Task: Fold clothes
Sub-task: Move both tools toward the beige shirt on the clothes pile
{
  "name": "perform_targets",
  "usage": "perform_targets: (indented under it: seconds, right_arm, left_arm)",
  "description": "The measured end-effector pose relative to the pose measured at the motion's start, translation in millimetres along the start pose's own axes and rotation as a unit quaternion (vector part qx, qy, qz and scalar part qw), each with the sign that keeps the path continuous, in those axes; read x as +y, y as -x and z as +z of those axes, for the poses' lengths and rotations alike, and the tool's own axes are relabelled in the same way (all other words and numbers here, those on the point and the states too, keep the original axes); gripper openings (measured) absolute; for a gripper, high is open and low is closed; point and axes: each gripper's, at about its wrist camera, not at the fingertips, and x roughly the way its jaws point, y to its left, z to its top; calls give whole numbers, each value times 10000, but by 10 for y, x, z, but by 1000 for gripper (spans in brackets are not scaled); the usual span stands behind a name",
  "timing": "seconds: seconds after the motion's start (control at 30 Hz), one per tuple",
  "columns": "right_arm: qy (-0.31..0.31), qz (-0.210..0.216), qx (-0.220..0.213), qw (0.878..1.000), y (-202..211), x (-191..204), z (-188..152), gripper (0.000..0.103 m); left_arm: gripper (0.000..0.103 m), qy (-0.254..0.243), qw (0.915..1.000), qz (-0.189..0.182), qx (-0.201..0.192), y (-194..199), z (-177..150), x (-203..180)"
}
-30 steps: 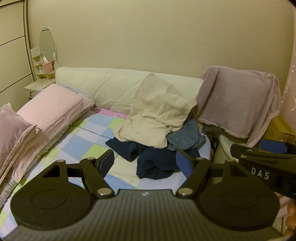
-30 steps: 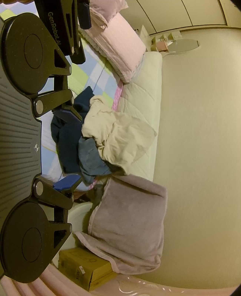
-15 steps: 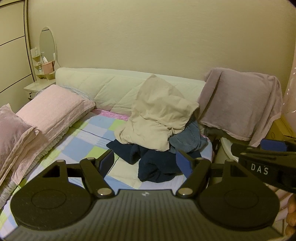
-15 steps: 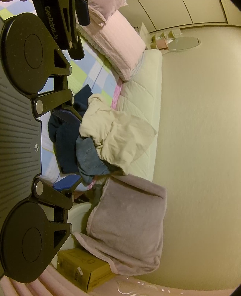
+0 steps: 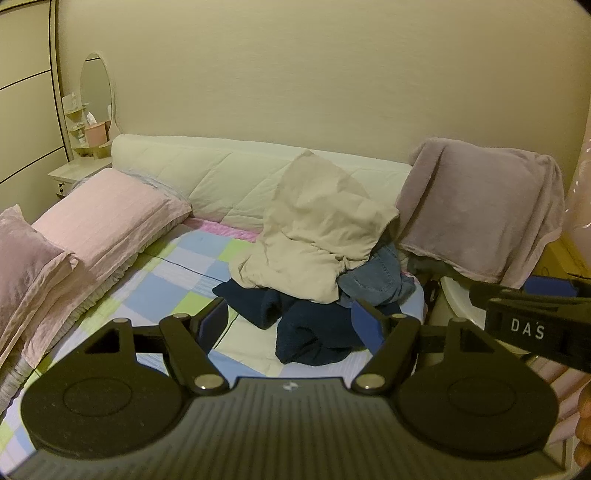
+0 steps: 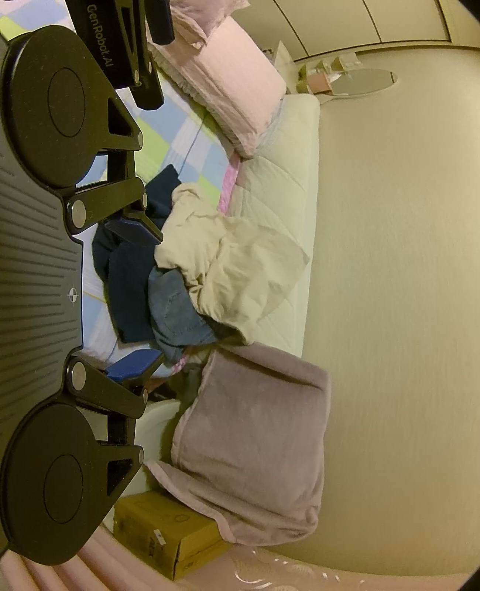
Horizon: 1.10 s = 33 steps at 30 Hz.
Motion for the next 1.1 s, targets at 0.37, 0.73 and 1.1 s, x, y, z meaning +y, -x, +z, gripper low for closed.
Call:
perform_targets:
  seconds: [0.37, 0.73, 1.1]
  right_arm:
    - [18, 29, -20, 10000, -60, -76, 20, 66]
    - [-111, 127, -68, 9998, -266, -460, -66, 66]
    - [-32, 655, -68, 9978, -912, -813, 304, 66]
  left_arm:
    - [71, 72, 9998, 173, 30, -32, 34, -10]
    - [71, 283, 9991, 257, 187, -190, -49, 91]
    - [70, 221, 9994, 262, 88, -809, 230, -194]
